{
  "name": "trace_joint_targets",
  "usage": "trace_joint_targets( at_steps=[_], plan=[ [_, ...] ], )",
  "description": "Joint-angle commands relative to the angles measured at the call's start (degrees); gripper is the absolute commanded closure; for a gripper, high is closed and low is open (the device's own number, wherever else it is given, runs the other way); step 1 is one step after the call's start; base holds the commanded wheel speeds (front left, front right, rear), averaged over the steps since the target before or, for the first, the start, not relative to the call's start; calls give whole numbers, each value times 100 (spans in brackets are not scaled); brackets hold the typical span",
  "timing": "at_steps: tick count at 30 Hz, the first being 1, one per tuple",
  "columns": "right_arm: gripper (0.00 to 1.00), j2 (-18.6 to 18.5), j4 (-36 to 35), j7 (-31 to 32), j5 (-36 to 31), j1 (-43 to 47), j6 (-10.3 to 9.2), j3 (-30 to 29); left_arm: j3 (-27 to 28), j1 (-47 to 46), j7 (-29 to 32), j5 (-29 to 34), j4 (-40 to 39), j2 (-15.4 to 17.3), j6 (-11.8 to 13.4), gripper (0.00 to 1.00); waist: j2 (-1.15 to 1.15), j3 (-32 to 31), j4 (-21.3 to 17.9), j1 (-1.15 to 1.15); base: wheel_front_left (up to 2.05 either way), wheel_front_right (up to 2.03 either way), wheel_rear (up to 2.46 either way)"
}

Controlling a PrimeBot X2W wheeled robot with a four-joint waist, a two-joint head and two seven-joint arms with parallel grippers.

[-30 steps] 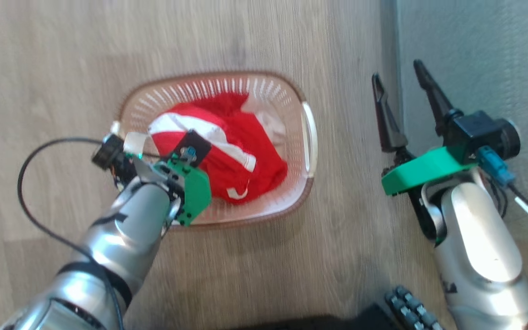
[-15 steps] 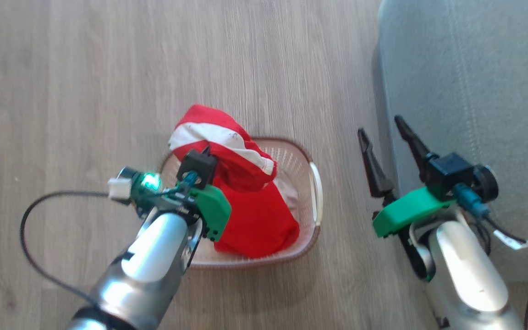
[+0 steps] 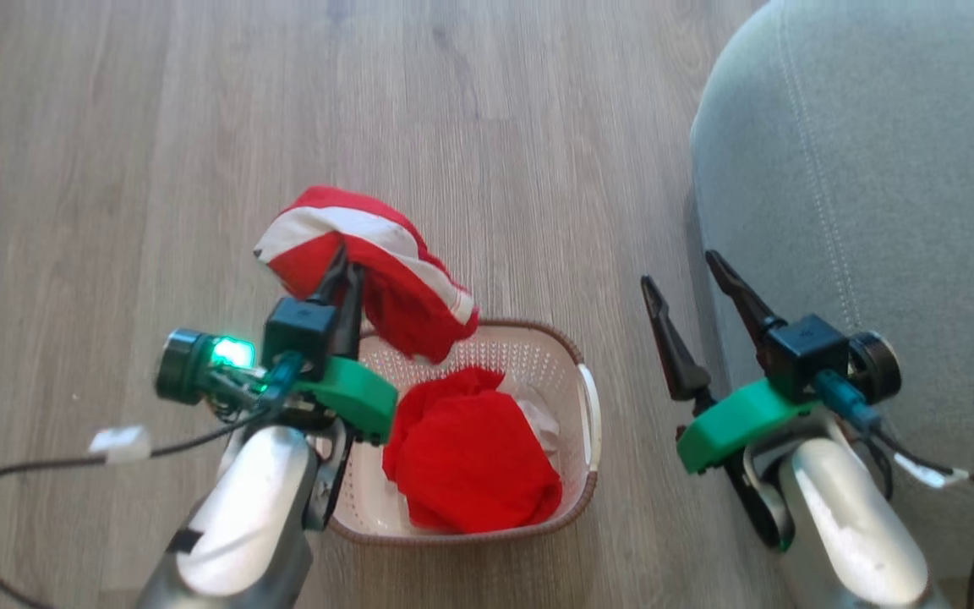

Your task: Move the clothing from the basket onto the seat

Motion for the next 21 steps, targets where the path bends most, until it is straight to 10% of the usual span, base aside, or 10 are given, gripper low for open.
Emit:
trace_joint_targets(
  at_steps=[1,21],
  plan=[
    [0,11,-190,-52,51,65,-1,161,239,-113,-73,40,-257,98,43,100,0,-81,16,1,0,0,0],
    [0,-73,-858,-52,214,623,-1,304,995,214,-73,384,-2438,-211,-396,100,0,-452,101,1,0,0,0]
  ],
)
